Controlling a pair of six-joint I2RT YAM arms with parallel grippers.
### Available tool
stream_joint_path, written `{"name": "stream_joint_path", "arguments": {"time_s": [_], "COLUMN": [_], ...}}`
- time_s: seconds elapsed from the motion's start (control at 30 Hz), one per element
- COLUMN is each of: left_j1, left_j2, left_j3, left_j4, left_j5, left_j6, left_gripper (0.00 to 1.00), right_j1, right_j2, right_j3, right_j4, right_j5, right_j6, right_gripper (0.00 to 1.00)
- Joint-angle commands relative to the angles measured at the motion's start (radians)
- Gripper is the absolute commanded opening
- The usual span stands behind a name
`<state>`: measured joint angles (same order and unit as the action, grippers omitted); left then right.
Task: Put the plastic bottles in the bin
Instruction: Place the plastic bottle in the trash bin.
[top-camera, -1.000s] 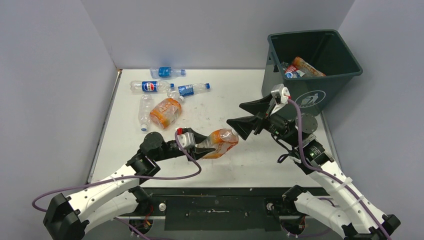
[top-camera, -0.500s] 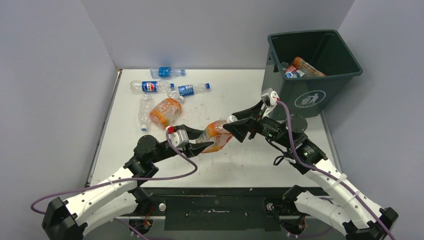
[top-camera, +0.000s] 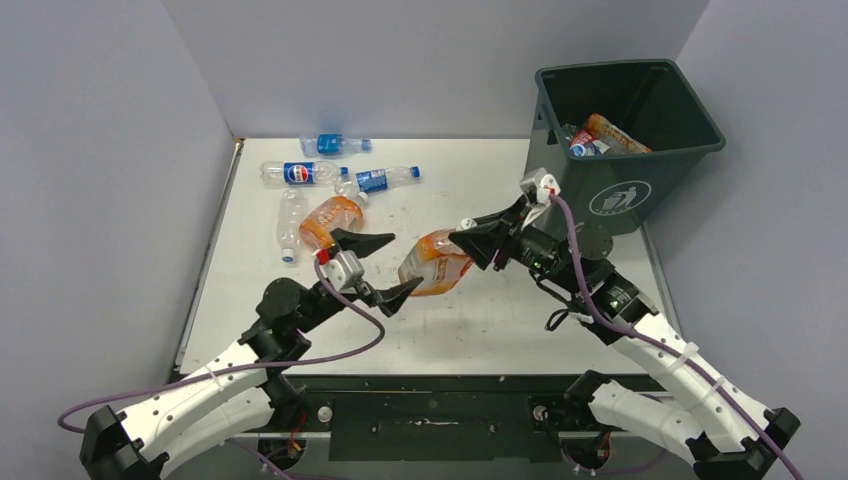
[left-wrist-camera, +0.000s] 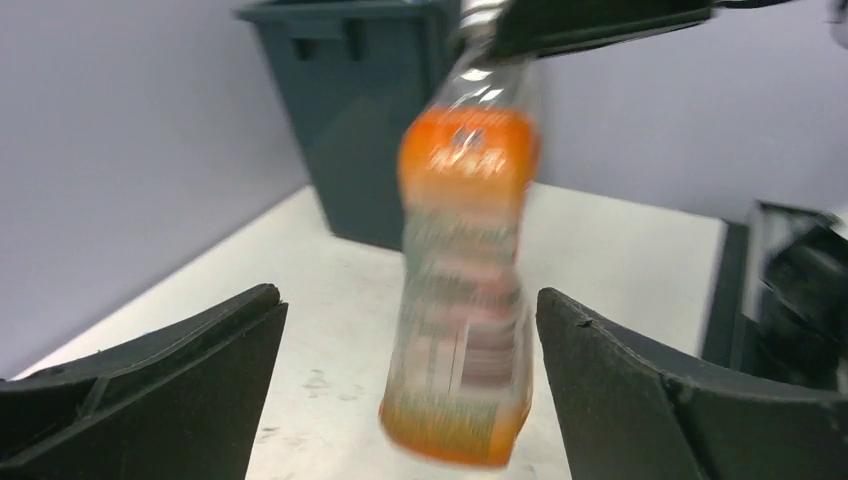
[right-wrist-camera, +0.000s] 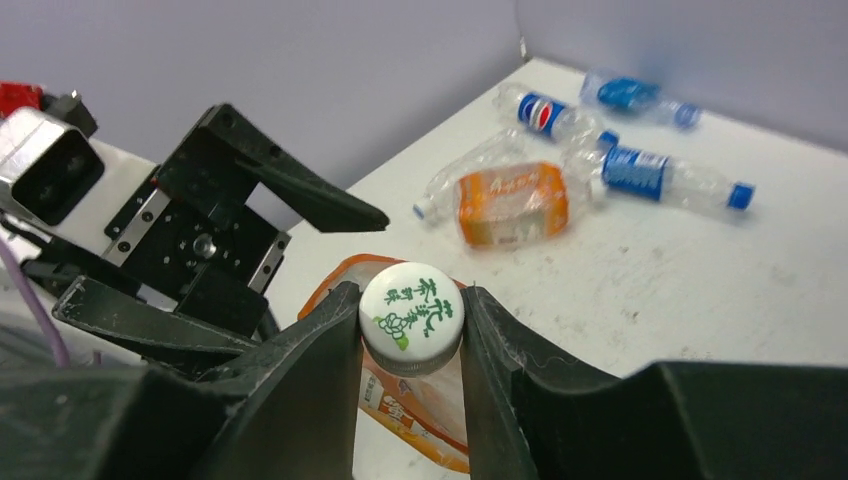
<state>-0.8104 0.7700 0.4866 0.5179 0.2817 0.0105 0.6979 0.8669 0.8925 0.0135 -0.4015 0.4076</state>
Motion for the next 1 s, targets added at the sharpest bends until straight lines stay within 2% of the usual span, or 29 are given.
{"name": "stream_joint_path", "arguments": {"time_s": [0.0, 0.17, 0.3, 0.4, 0.53, 0.67, 0.7, 0.83, 0.97], "left_j1": [-0.005, -0.006, -0.006, -0.008, -0.017, -0.031, -0.033, -0.042, -0.055], "left_j2": [-0.101, -0.157, -0.158, -0.159, -0.154, -0.152, -0.153, -0.168, -0.179], "left_j3": [-0.004, 0.000, 0.007, 0.005, 0.003, 0.005, 0.006, 0.012, 0.009], "left_j4": [0.037, 0.005, -0.018, -0.019, -0.017, -0.021, -0.022, -0.033, -0.030], "left_j5": [-0.357, -0.652, -0.718, -0.746, -0.751, -0.758, -0.760, -0.767, -0.758], "left_j6": [0.043, 0.069, 0.124, 0.133, 0.129, 0.126, 0.126, 0.122, 0.122], "left_gripper": [0.96, 0.96, 0.96, 0.96, 0.96, 0.96, 0.96, 0.96, 0.96], "right_j1": [0.007, 0.005, 0.003, -0.018, -0.168, -0.323, -0.382, -0.602, -0.673], "right_j2": [-0.023, 0.022, 0.128, 0.177, 0.194, 0.279, 0.301, 0.348, 0.407], "right_j3": [0.230, 0.365, 0.487, 0.500, 0.481, 0.485, 0.486, 0.465, 0.422], "right_j4": [-0.032, -0.035, -0.022, 0.119, 0.273, 0.414, 0.420, 0.355, 0.409], "right_j5": [0.180, 0.562, 0.895, 1.073, 1.078, 1.197, 1.198, 1.070, 1.070], "right_j6": [-0.109, -0.210, -0.348, -0.429, -0.365, -0.400, -0.382, -0.113, -0.096], "right_gripper": [0.05, 0.05, 0.05, 0.05, 0.05, 0.05, 0.05, 0.05, 0.05]}}
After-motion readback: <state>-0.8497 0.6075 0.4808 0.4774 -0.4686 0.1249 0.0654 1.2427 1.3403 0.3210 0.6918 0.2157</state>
